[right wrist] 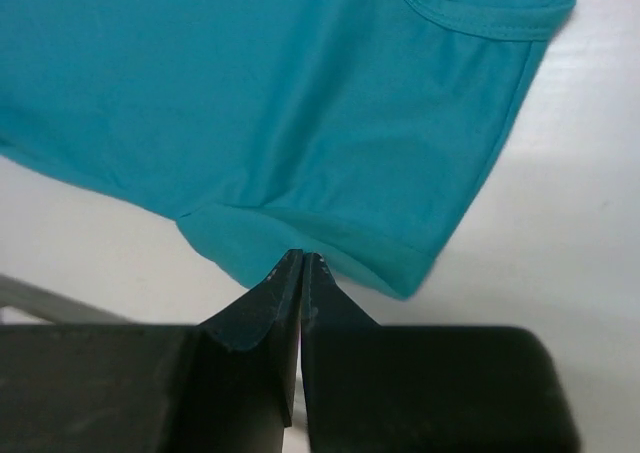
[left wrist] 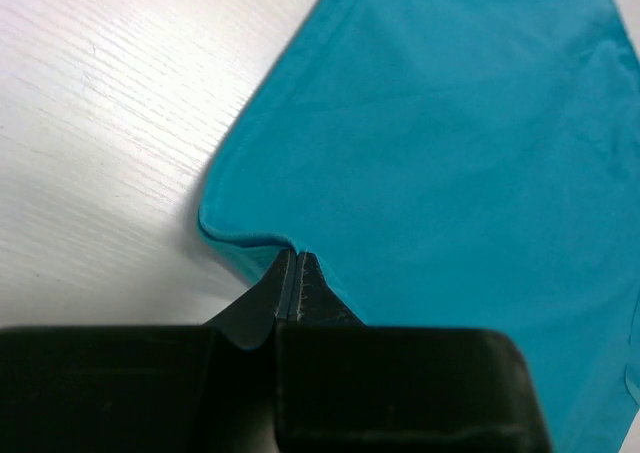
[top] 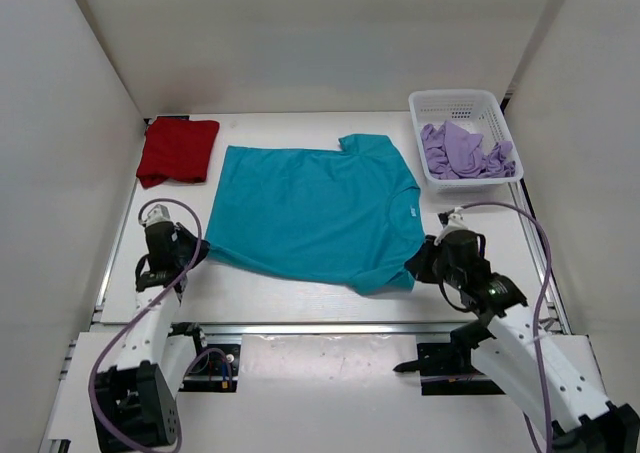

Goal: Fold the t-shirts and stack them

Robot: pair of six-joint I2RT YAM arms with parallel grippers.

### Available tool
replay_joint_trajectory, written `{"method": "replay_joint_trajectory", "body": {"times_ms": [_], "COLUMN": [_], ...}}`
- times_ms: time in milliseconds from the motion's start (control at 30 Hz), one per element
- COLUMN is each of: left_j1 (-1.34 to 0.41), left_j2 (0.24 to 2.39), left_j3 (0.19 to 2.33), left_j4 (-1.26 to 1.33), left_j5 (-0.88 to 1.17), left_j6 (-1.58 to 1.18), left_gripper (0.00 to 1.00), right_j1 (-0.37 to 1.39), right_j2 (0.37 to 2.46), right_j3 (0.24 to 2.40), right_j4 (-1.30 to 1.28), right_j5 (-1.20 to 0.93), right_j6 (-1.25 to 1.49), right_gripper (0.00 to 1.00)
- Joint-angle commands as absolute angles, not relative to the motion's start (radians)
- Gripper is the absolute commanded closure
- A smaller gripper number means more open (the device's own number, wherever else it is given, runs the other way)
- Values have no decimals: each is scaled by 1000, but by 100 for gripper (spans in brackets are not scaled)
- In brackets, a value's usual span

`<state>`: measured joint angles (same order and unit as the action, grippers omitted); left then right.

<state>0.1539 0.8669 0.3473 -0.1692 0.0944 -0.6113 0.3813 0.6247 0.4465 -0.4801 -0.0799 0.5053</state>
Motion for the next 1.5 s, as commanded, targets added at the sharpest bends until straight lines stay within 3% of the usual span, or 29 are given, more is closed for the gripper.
{"method": "replay_joint_trajectory", "body": {"times_ms": [0,167,267,367,467,567,900,1467], "left_j1": [166,106,107,115,112,109,55,103], "left_j2": [761,704,774,917,1040,1158,1420,1549], "left_j3": [330,336,391,468,546,624,821,836], "left_j4": [-257,-305,-265,-230,-189,-172,-124,-75], "left_j5": [117,100,104,111,101,84,60,12], "left_j6": [-561,-581,-598,-594,-600,-595,-618,-652], "left_gripper": [100,100,100,100,100,100,100,100], "right_j1": [470,525,434,215,154,207,144,127], "right_j2": [516,446,556,704,826,948,1209,1587], "right_j3": [449,442,452,486,543,606,747,998], "right_j4": [-583,-640,-556,-437,-328,-279,-121,-20], "right_j5": [-54,-9,-75,-218,-230,-103,-130,-123], "right_j6": [678,732,645,520,491,476,453,410], "right_gripper": [100,100,100,100,100,99,100,100]}}
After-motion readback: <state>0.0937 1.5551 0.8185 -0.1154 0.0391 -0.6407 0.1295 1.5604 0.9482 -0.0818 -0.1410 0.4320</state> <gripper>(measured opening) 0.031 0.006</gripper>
